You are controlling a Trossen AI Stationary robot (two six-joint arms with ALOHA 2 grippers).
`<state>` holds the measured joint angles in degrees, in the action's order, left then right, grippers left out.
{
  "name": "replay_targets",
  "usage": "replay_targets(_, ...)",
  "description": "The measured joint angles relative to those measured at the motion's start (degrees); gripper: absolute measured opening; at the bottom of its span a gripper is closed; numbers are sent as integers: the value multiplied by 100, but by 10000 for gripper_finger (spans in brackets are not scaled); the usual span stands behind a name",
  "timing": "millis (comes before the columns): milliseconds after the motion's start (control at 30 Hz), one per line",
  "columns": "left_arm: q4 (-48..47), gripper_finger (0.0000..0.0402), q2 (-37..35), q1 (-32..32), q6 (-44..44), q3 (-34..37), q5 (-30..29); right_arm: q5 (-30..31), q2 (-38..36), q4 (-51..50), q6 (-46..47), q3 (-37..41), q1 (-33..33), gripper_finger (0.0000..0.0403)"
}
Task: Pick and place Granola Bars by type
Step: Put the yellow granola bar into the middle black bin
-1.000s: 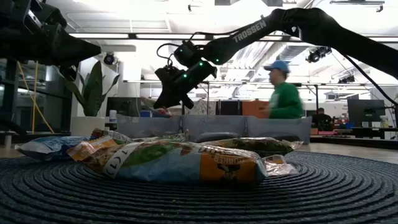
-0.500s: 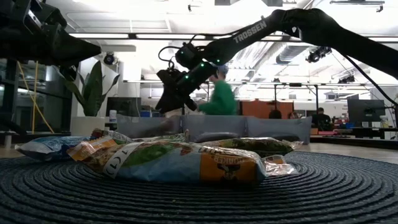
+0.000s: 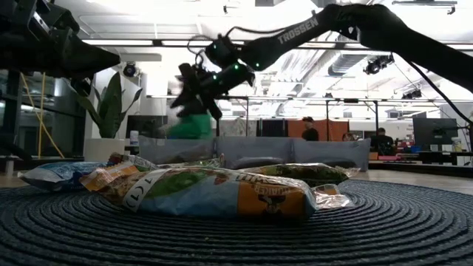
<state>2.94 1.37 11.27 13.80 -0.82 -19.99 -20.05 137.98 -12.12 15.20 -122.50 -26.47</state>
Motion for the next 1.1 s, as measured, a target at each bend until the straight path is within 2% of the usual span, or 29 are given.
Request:
replay_targets(300, 2, 1, 0, 0, 0, 2, -4, 53, -455, 369, -95, -2, 179, 152)
replay_targets(667, 2, 1, 0, 0, 0, 0, -2, -5, -1360, 129, -349, -4, 429, 172)
replay_targets(900, 0, 1, 0, 0, 0, 0, -2, -6, -1971, -555, -625, -4, 651, 195)
replay_targets(1100, 2, 1, 0, 0, 0, 1, 2, 2, -2359, -1388, -773, -4, 831, 196)
